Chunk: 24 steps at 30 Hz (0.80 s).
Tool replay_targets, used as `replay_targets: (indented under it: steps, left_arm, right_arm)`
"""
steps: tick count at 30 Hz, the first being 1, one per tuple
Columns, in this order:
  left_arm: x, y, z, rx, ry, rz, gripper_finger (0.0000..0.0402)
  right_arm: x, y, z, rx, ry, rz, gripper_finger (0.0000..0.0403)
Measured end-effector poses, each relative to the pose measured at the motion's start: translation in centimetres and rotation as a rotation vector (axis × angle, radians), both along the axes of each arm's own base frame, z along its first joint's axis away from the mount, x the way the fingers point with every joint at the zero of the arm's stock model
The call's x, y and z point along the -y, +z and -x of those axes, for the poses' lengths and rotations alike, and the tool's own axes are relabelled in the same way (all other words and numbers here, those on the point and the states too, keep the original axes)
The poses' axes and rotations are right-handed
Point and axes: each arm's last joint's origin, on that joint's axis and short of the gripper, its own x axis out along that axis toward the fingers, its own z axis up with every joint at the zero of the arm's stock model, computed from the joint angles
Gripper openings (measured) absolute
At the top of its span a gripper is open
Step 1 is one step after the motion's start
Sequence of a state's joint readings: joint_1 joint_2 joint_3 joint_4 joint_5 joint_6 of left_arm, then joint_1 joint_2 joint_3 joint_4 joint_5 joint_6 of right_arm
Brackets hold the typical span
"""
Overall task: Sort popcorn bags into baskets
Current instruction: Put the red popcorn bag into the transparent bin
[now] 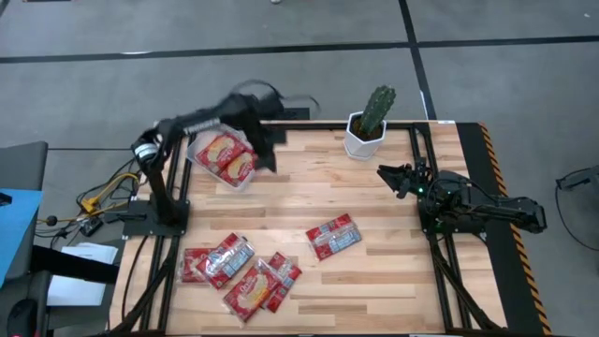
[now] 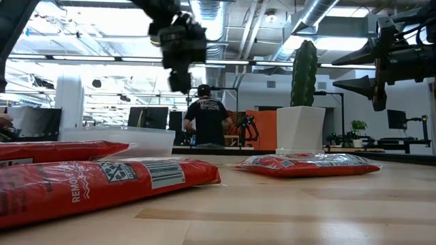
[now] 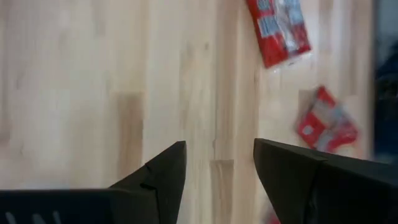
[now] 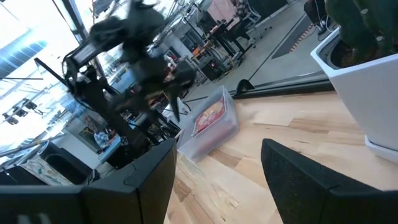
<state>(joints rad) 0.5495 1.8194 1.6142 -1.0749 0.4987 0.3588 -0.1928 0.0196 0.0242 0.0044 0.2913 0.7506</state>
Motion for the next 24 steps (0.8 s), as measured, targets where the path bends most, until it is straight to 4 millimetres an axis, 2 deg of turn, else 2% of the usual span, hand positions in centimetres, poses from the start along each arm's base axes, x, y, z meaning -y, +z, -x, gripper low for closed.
replay_targets:
  steps: [6,8,11,19,24]
  left_arm:
    - [7.8,0.7,-5.6,0.127,-0.1,-0.28,0.0174]
    - [9.4,1.1,-6.8,0.178,-0.05,-0.332,0.0175]
    - [10.9,0.5,-8.1,0.207,0.002,-0.316,0.0191]
    - [13.8,-4.9,-11.7,0.164,0.0,-0.246,0.028]
    - [15.5,-8.4,-13.5,0.14,0.028,-0.245,0.031]
  right_arm:
    - [0.0,0.0,0.0,0.0,0.001,0.0,0.026]
    - [0.0,0.0,0.0,0.0,0.001,0.0,0.026]
    - [0.0,0.0,0.0,0.0,0.004,0.0,0.026]
    - [-0.1,0.0,-0.1,-0.009,0.018,-0.001,0.026]
    - [-0.3,-0.2,-0.3,-0.027,0.04,-0.002,0.026]
